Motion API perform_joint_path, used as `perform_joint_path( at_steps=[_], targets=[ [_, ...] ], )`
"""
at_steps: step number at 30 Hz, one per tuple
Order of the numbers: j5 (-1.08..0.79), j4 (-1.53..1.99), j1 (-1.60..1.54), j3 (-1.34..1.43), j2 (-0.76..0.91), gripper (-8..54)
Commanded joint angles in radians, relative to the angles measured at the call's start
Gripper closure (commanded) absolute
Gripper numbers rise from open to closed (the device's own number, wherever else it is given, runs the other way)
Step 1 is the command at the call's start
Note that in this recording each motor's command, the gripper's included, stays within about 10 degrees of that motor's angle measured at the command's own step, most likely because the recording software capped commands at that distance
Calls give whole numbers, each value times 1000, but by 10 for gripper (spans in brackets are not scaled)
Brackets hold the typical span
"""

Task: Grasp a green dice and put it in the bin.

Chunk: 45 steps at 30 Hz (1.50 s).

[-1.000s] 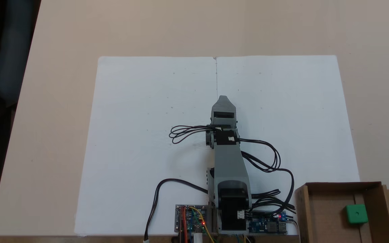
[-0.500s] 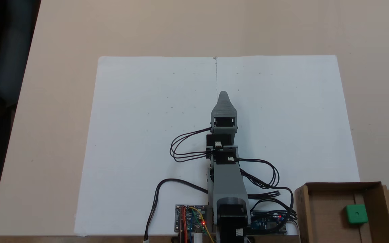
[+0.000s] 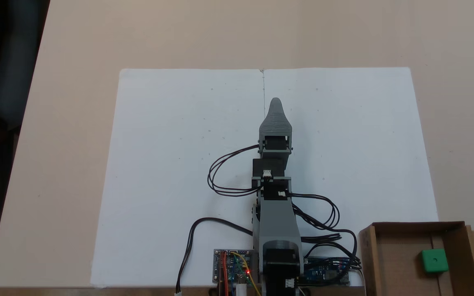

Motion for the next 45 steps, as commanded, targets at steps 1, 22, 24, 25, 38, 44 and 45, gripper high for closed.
perform_joint_path(
  at_steps=[1,22,24,25,38,44,45],
  targets=[
    [-74,-168,11,74,117,23],
    [-72,-460,-5,74,115,11],
    [-74,-460,-3,74,115,11],
    [-72,-460,-2,74,117,11],
    [-74,-459,-2,74,115,11],
    [-74,-457,6,74,115,11],
    [-74,-456,8,74,115,11]
  ],
)
